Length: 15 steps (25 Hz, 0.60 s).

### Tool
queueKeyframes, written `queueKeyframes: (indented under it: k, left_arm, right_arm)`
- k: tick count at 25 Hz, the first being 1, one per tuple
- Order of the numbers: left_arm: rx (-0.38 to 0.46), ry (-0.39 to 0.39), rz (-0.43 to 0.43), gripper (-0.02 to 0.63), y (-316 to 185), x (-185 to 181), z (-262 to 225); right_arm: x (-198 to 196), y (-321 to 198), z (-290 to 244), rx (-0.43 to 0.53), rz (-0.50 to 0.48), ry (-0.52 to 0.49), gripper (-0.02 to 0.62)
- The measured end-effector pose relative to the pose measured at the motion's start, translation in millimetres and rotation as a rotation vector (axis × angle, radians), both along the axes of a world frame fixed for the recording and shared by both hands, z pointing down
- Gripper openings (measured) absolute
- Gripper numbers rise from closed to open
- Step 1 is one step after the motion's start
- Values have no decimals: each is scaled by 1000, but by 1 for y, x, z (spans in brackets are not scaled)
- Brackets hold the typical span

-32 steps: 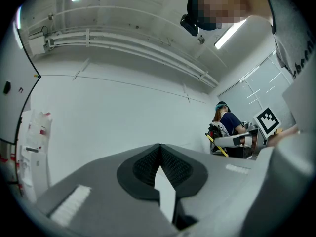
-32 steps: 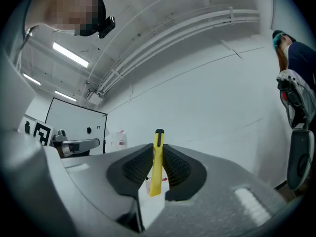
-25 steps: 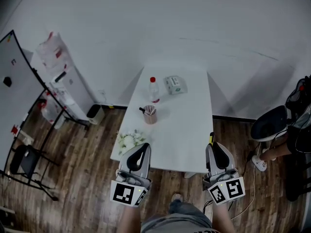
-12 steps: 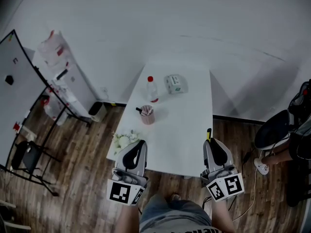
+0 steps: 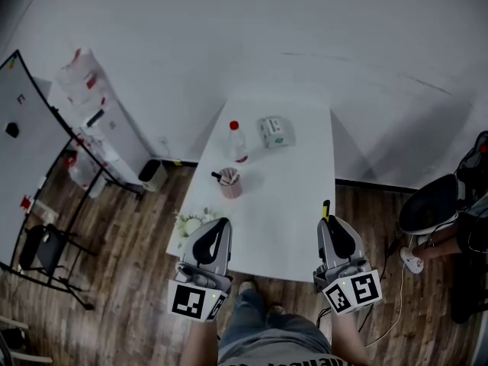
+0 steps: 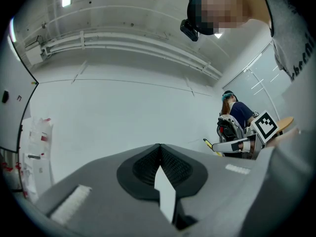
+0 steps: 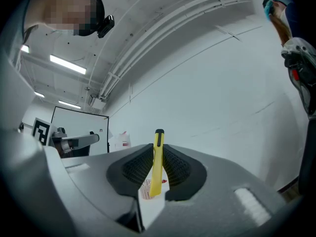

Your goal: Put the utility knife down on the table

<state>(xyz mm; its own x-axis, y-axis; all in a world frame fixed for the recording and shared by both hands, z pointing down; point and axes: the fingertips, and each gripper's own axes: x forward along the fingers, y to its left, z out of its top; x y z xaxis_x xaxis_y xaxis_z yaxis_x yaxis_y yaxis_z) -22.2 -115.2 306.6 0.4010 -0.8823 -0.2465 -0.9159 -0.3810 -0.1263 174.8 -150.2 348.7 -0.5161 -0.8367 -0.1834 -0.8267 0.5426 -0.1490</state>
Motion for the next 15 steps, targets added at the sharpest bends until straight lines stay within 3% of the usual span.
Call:
queueKeyframes:
  k: [15]
  left_arm:
    - [-35,-11,42,15,-57,-25,10]
  right_arm:
    - [-27,-62,26,-96,35,33,61]
